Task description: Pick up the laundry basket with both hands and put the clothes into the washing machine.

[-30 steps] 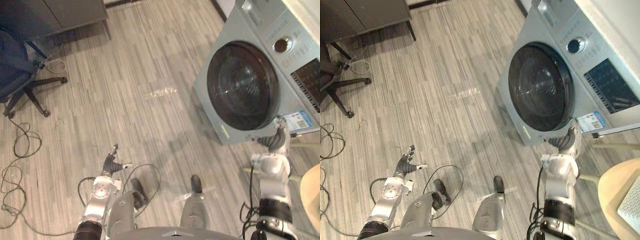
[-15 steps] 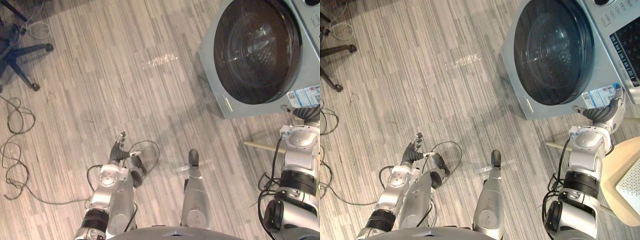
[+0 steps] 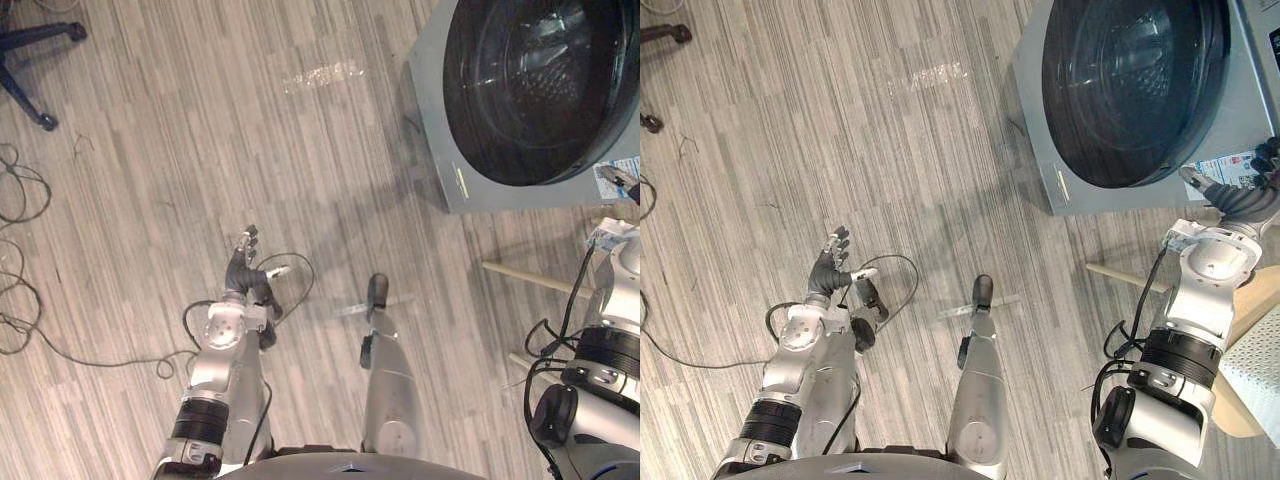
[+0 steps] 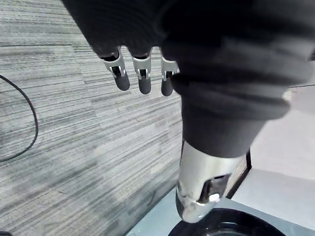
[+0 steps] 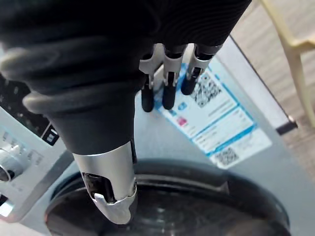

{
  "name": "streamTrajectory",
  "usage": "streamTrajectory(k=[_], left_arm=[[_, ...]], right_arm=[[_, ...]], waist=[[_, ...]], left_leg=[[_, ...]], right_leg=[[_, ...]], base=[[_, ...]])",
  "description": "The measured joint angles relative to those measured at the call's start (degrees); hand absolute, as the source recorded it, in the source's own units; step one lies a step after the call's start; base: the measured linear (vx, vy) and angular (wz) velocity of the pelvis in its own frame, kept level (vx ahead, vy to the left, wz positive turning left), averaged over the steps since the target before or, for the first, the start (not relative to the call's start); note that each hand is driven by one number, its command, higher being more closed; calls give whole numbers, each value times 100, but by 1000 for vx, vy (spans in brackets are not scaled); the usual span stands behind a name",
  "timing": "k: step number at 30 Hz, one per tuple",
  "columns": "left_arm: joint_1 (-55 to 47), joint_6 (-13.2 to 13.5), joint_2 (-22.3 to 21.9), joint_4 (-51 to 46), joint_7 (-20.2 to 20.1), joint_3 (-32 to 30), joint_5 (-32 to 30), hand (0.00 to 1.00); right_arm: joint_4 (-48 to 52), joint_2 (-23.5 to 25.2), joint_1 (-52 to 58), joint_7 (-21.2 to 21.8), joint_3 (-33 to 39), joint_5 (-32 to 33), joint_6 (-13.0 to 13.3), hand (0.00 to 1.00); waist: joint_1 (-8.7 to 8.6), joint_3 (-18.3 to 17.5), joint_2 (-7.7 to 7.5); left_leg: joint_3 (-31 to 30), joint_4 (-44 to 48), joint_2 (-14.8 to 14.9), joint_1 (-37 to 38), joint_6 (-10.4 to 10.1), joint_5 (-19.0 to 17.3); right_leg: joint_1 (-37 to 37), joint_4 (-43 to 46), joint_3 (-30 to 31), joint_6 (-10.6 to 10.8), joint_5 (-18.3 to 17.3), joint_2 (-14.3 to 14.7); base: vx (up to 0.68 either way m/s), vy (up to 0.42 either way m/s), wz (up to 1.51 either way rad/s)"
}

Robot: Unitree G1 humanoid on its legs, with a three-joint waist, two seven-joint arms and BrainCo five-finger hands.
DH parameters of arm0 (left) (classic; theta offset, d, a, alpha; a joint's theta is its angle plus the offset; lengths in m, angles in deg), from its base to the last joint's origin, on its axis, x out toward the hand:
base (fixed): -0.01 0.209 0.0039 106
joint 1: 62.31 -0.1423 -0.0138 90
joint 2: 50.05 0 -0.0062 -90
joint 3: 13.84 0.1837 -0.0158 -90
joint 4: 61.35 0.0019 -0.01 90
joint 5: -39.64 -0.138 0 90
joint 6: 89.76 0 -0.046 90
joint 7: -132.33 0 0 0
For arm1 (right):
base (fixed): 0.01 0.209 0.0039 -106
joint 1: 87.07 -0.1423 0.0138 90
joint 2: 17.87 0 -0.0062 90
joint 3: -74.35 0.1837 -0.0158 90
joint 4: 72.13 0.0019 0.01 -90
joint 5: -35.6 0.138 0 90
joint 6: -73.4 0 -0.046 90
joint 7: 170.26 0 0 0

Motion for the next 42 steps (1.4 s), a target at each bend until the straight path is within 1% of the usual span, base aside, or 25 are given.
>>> streamTrajectory(k=[2, 4, 5, 6, 8, 10, 11, 13, 14, 16, 18, 20, 21, 23, 24, 26, 27, 29, 31, 33, 34, 36, 38, 40, 42], left_arm=[[4, 1, 11, -59, -7, 4, 17, 0], [9, 1, 29, -65, -15, -1, 113, 0], [9, 1, 31, -65, -15, -3, 114, 0], [8, 1, 56, -66, -20, -5, 114, 0], [4, 1, 69, -86, -23, -7, 118, 0], [-6, 2, 86, -89, -102, 5, 174, 0], [-6, 4, 86, -99, -171, 33, 224, 0], [-9, 16, 93, -104, -234, 70, 230, 0], [-19, 46, 124, -110, -278, 143, 265, 0], [-19, 82, 139, -115, -316, 211, 339, 0], [-20, 117, 130, -121, -425, 296, 339, 0], [-29, 117, 128, -121, -441, 312, 338, 0], [-32, 117, 130, -121, -443, 311, 337, 0], [-32, 117, 119, -120, -455, 332, 336, 0], [-29, 117, 108, -120, -477, 390, 334, 0], [-32, 119, 76, -120, -507, 424, 330, 0], [-32, 119, 38, -119, -507, 426, 328, 0], [-21, 121, 37, -117, -507, 422, 324, 0], [-24, 121, 51, -105, -501, 373, 316, 0], [-24, 121, 70, -99, -501, 313, 311, 0], [-26, 121, 101, -92, -502, 233, 308, 0], [-27, 122, 154, -98, -492, 130, 306, 0], [-18, 163, 191, -112, -462, 113, 176, 0], [-3, 174, 242, -114, -350, 84, -27, 0], [12, 175, 255, -113, -147, 49, -258, 0]], right_arm=[[-339, -177, -160, 258, -61, 582, 107, 0], [-916, -449, -461, 667, -393, 1406, 234, 0], [-1053, -499, -547, 810, -501, 1635, 242, 0], [-1283, -587, -726, 1057, -743, 1955, 250, 0], [-1595, -686, -834, 1072, -908, 2191, 279, 0], [-1851, -1010, -882, 1368, -1389, 2561, 321, 0], [-2049, -1175, -996, 1487, -1702, 2681, 325, 0], [-2237, -1283, -1123, 1543, -1972, 2852, 327, 0], [-2387, -1369, -1265, 1665, -2273, 3051, 327, 100], [-2448, -1461, -1379, 1779, -2544, 3216, 313, 100], [-2624, -1676, -1559, 1928, -2901, 3707, 192, 100], [-2655, -1801, -1639, 2018, -3077, 3988, 97, 100], [-2636, -1863, -1690, 2161, -3282, 4261, 49, 100], [-2607, -1862, -1704, 2383, -3502, 4445, 30, 100], [-2507, -1836, -1702, 2540, -3693, 4553, -41, 100], [-2208, -1649, -1656, 2749, -3853, 4712, -76, 100], [-2070, -1509, -1602, 2821, -3859, 4775, -76, 0], [-1757, -1177, -1406, 2981, -3860, 4912, -76, 0], [-1307, -551, -826, 3043, -3847, 5045, -63, 0], [-1270, -227, -537, 3039, -3836, 5041, -46, 0], [-1295, 62, -350, 3013, -3762, 5028, -42, 0], [-1308, 553, 43, 2948, -3508, 4842, 97, 0], [-1304, 873, 347, 2807, -3303, 4566, 239, 0], [-1313, 1102, 646, 2740, -3158, 4350, 296, 0], [-1481, 1399, 842, 2694, -3056, 4341, 390, 0]], waist=[[30, 5, -9], [54, 7, -12], [59, 10, -18], [69, 11, -20], [64, 29, -52], [48, 50, -90], [33, 52, -94], [20, 52, -94], [-67, 51, -92], [-146, 50, -91], [-142, 49, -95], [-132, 48, -94], [-90, 47, -92], [-64, 46, -90], [-2, 39, -78], [110, 13, -30], [136, -6, 3], [176, -23, 34], [238, -24, 35], [238, -24, 35], [240, -24, 35], [228, -24, 35], [205, -24, 35], [193, -24, 35], [156, -24, 35]], left_leg=[[-11, -72, -8, 1, -16, 46], [-53, -255, -37, 23, -57, 152], [-63, -312, -48, 35, -64, 192], [-86, -469, -82, 66, -80, 288], [-100, -690, -124, 125, -107, 419], [-83, -889, -160, 220, -138, 522], [-72, -1035, -175, 283, -195, 574], [-33, -1196, -178, 366, -209, 663], [162, -1376, -135, 453, -234, 729], [301, -1504, -109, 490, -226, 856], [326, -1703, -106, 492, -217, 1024], [386, -1817, -90, 500, -267, 1102], [458, -1917, -23, 513, -272, 1233], [486, -2045, 19, 557, -294, 1322], [497, -2145, 44, 600, -315, 1406], [488, -2305, 57, 645, -344, 1545], [457, -2381, 60, 648, -349, 1632], [366, -2473, 37, 651, -347, 1800], [222, -2472, -41, 657, -244, 1887], [158, -2472, -100, 683, -223, 1903], [112, -2481, -165, 741, -222, 1903], [53, -2514, -307, 883, -222, 1899], [28, -2518, -373, 946, -218, 1845], [-8, -2518, -410, 959, -275, 1791], [-48, -2518, -432, 959, -287, 1766]], right_leg=[[-16, 17, -58, -2, 1, 0], [-19, 18, -167, -23, 17, 5], [-19, 18, -190, -24, 18, 6], [-21, 19, -273, -26, 19, 4], [-22, 34, -307, -34, 26, 4], [-25, 44, -325, -66, 50, 8], [-26, 48, -342, -78, 59, 17], [-26, 47, -386, -90, 68, 34], [-26, 46, -446, -103, 76, 37], [-37, 34, -468, -109, 81, 46], [-87, -38, -529, -193, 139, 103], [-108, -95, -602, -251, 148, 129], [-140, -149, -607, -324, 202, 216], [-145, -170, -629, -366, 225, 287], [-148, -170, -647, -397, 228, 344], [-157, -168, -705, -447, 224, 405], [-157, -158, -753, -460, 214, 421], [-157, -86, -815, -472, 178, 422], [-117, 109, -912, -435, 38, 324], [-88, 213, -937, -413, -39, 266], [-22, 249, -951, -369, -75, 205], [93, 262, -926, -331, -101, 118], [149, 274, -905, -311, -113, 66], [170, 275, -908, -291, -125, 25], [180, 285, -909, -281, -132, -5]], base=[[19, -44, 7], [11, -38, 12], [9, -39, 16], [8, -51, 18], [1, -42, 13], [-12, -21, -1], [-25, -34, -2], [-26, -39, -1], [-26, -53, 7], [-32, -52, 8], [-72, -49, -1], [-84, -55, -6], [-88, -63, -14], [-88, -69, -11], [-90, -81, -8], [-58, -64, 2], [-26, -41, 15], [-2, -23, 19], [42, -8, 37], [46, 5, 32], [54, 12, 24], [49, 15, 14], [16, 18, 6], [-8, 11, 7], [-14, -5, 6]])
